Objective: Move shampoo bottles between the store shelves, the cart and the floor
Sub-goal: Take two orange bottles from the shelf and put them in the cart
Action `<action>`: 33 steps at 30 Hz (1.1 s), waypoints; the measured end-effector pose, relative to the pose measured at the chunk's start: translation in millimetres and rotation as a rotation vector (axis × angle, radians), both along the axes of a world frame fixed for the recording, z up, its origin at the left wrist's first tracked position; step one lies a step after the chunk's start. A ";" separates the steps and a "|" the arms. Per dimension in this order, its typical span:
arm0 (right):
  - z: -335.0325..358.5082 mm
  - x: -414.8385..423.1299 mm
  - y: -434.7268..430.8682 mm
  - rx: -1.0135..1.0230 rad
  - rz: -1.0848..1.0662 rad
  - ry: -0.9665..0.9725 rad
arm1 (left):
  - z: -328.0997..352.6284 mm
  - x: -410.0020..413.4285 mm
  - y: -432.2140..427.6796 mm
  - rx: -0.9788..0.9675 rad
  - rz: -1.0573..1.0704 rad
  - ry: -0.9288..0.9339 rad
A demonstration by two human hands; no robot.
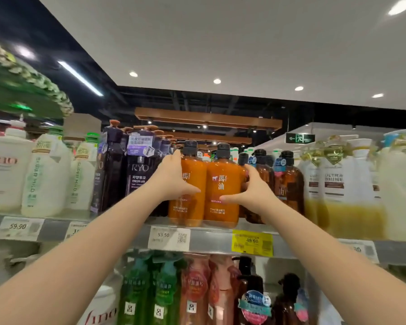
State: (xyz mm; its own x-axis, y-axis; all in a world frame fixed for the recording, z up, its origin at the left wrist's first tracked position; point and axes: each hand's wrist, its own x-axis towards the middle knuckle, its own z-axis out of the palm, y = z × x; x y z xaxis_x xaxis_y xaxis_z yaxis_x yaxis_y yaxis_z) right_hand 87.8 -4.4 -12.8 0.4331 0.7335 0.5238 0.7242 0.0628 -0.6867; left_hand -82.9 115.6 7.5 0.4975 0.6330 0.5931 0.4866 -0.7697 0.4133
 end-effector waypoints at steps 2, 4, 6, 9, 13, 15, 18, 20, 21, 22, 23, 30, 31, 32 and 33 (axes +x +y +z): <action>-1.2 8.4 11.0 -0.012 0.053 0.056 | 4.5 3.2 2.0 -0.058 0.012 0.004; -2.4 14.7 19.4 -0.020 0.094 0.108 | 8.7 6.2 1.3 -0.170 -0.008 -0.020; -2.5 18.9 24.8 -0.028 0.096 0.112 | 9.8 7.5 -1.1 -0.229 -0.007 -0.047; -1.3 23.7 29.0 -0.037 0.086 0.090 | 4.8 6.0 -4.5 -0.165 0.035 -0.084; -4.0 25.9 29.4 -0.007 0.105 0.086 | -7.0 0.8 -16.0 0.022 0.110 -0.141; -6.5 26.0 27.1 0.023 0.116 0.094 | -12.3 -1.0 -24.4 0.088 0.116 -0.207; -8.6 28.8 21.0 0.067 0.140 0.134 | -18.3 -3.7 -35.2 0.068 0.138 -0.340; -9.2 31.4 17.0 0.069 0.174 0.198 | -22.2 -7.2 -38.5 -0.018 0.128 -0.421; -9.6 32.3 15.1 0.064 0.197 0.233 | -24.2 -9.1 -39.3 -0.068 0.107 -0.454; -9.9 33.4 12.9 0.058 0.220 0.269 | -25.9 -10.9 -40.7 -0.110 0.085 -0.480; -9.7 34.5 10.5 0.058 0.240 0.303 | -27.3 -12.1 -42.7 -0.141 0.065 -0.500; -16.2 35.3 -5.1 0.204 0.278 0.256 | -39.0 -8.6 -69.2 -0.058 0.074 -0.612; -17.3 36.2 -8.0 0.253 0.289 0.241 | -37.4 -10.6 -74.6 -0.040 0.075 -0.650; -16.8 37.0 -10.7 0.297 0.301 0.233 | -34.3 -13.9 -78.8 -0.028 0.069 -0.689; -14.3 37.7 -13.1 0.331 0.321 0.235 | -30.1 -18.2 -81.9 -0.021 0.060 -0.724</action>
